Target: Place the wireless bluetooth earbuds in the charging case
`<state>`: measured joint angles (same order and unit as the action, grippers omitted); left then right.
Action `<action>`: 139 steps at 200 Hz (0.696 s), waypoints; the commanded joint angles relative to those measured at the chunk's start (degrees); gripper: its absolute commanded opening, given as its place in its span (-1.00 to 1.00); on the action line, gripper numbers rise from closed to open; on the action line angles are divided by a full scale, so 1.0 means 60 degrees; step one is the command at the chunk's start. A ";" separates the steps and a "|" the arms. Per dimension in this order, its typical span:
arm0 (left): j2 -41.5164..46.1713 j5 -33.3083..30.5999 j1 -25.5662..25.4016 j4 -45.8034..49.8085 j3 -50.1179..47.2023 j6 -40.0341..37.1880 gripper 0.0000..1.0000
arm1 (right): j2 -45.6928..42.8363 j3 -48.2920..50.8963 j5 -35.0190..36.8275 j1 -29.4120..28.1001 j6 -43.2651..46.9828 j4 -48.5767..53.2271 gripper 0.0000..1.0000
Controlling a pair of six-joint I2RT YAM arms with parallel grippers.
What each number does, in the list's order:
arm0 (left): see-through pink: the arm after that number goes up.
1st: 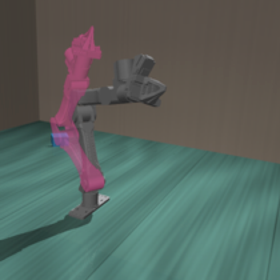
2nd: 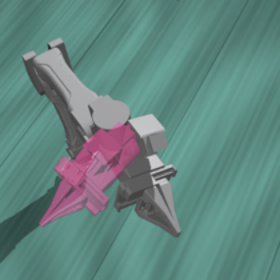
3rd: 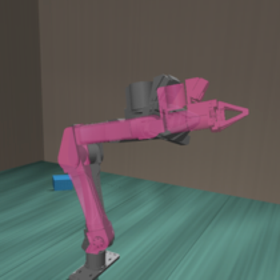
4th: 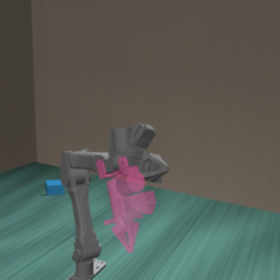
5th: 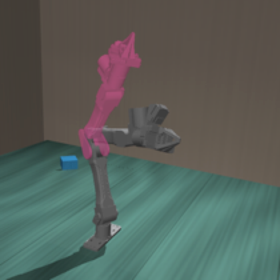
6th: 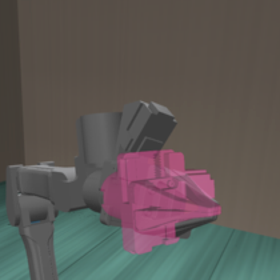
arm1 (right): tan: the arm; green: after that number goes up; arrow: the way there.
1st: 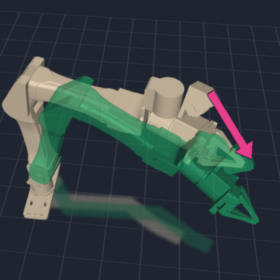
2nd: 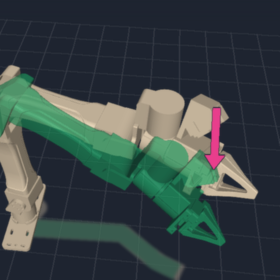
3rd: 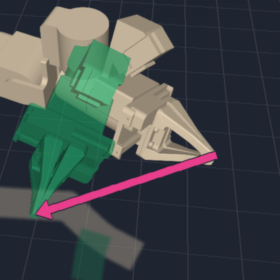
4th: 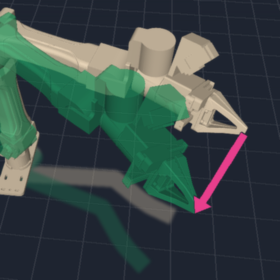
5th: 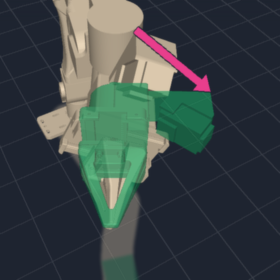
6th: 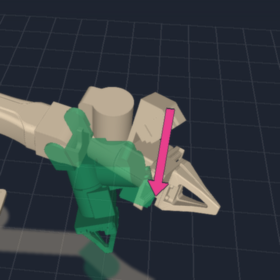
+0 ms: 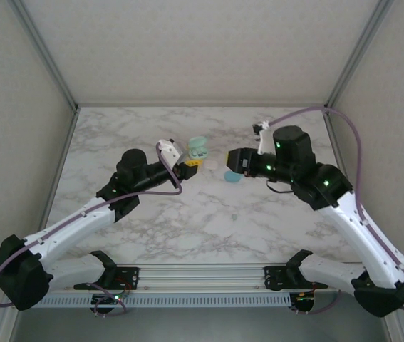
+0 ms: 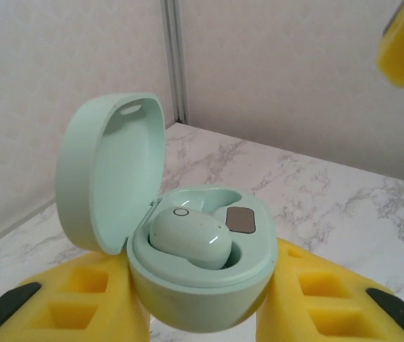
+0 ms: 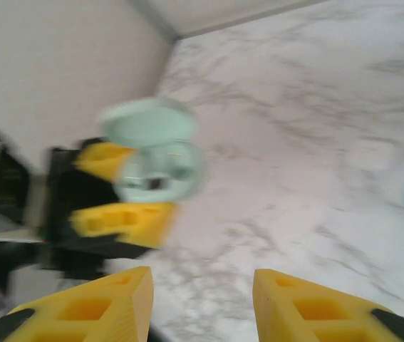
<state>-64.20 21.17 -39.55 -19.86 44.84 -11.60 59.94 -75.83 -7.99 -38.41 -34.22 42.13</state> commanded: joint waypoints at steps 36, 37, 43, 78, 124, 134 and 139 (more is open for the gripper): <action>0.0873 -0.0245 -0.0059 -0.0091 -0.0197 0.0043 -0.59 | 0.1245 0.3372 -0.0250 0.1260 -0.0740 0.1064 -0.20; 0.0879 -0.0246 -0.0059 -0.0090 -0.0202 0.0043 -0.59 | 0.1274 0.3428 -0.0316 0.1261 -0.0763 0.1006 -0.20; 0.0939 -0.0257 -0.0059 -0.0075 -0.0221 0.0069 -0.59 | 0.1487 0.3751 -0.0689 0.1261 -0.0890 0.0670 -0.22; 0.1142 -0.0270 -0.0059 -0.0001 -0.0322 0.0079 -0.59 | 0.2521 0.4969 -0.1731 0.1231 -0.1305 -0.0884 -0.19; 0.1157 -0.0248 -0.0059 0.0042 -0.0311 0.0065 -0.58 | 0.3659 0.5079 -0.1989 0.1133 -0.1045 -0.1450 -0.16; 0.1164 -0.0243 -0.0059 0.0043 -0.0288 0.0058 -0.59 | 0.3843 0.5066 -0.1984 0.1127 -0.0988 -0.1550 -0.16; 0.1161 -0.0246 -0.0059 0.0029 -0.0295 0.0064 -0.59 | 0.3922 0.5027 -0.2002 0.1121 -0.0957 -0.1570 -0.16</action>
<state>-58.30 20.23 -39.55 -19.31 42.98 -11.60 81.30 -45.74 -18.28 -31.24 -40.27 35.33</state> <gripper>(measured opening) 0.347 0.420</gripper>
